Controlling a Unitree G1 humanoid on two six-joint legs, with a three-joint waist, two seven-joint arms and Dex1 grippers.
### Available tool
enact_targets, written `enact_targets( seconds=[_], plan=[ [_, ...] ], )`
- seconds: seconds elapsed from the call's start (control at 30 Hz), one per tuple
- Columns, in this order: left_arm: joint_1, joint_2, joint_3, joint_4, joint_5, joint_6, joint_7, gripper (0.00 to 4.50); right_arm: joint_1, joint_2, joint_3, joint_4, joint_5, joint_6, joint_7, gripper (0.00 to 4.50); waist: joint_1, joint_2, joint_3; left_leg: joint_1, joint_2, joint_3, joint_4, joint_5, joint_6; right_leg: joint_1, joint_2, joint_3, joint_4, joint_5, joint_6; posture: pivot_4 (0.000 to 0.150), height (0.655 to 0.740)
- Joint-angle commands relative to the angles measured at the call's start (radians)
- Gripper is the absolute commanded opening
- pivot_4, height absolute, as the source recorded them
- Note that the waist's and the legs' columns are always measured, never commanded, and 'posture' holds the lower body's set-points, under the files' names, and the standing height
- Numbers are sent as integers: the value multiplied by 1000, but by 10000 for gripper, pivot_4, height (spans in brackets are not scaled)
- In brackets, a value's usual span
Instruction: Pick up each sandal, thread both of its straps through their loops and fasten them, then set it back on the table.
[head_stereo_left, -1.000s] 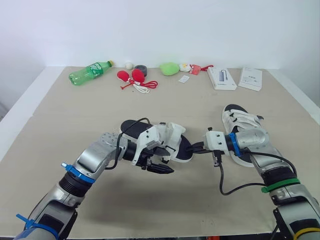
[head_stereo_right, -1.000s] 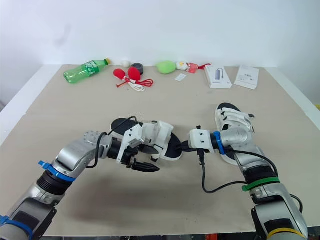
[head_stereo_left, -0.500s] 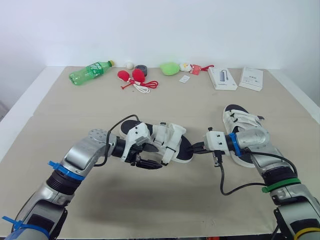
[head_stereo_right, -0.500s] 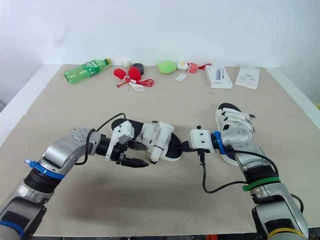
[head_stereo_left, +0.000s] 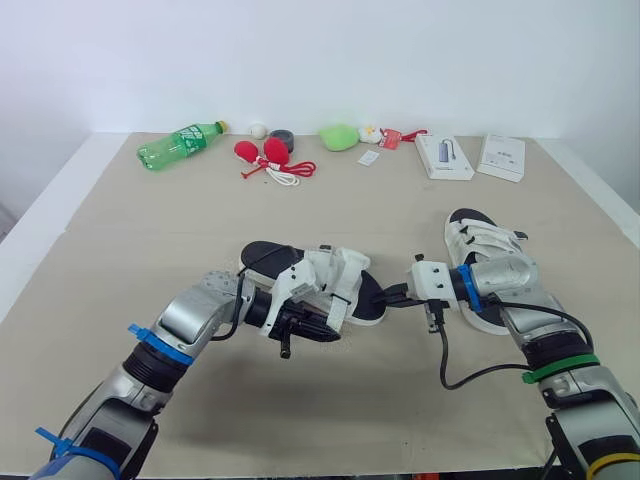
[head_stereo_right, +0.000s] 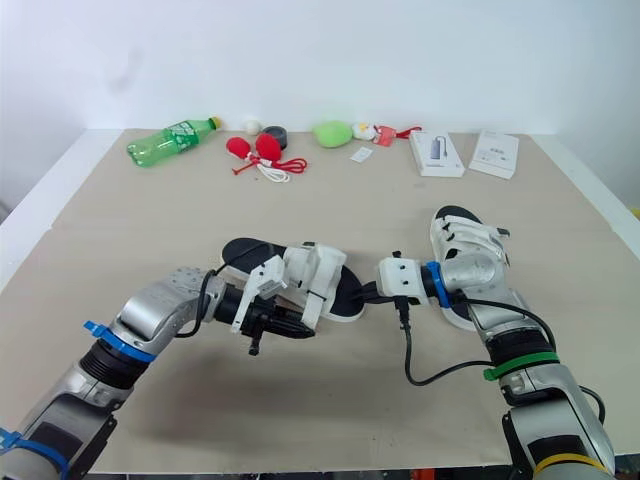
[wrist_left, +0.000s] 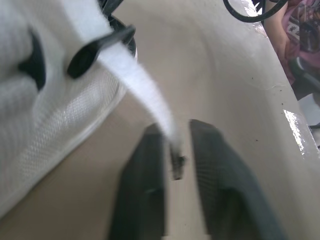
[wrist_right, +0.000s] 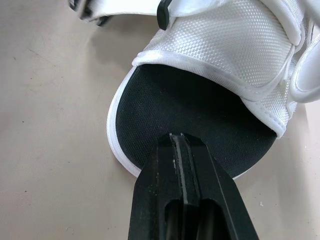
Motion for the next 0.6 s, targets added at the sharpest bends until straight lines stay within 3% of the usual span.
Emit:
enact_targets(
  seconds=[0.03, 0.4, 0.6],
  plan=[
    [-30, -15, 43, 16, -50, 52, -9, 817, 13, -13, 20, 20, -39, 9, 3, 0, 0, 0, 0, 0, 0, 0, 0, 0, 0, 0, 0, 0, 0, 0, 0, 1500, 7400],
    [87, 179, 22, -225, -150, 83, -185, 817, 20, -18, 18, 18, -37, 10, 5, 0, -1, 0, 0, 0, 0, 0, -1, 0, 0, 0, -1, 1, 0, -1, -1, 1500, 7400],
    [107, 194, 29, -301, -198, 105, -180, 817, 10, -12, 22, 29, -40, 5, 8, 0, 0, 0, 0, 0, 0, 0, -1, -2, -2, 0, -3, 0, -1, -3, -1, 1500, 7400]
  ],
)
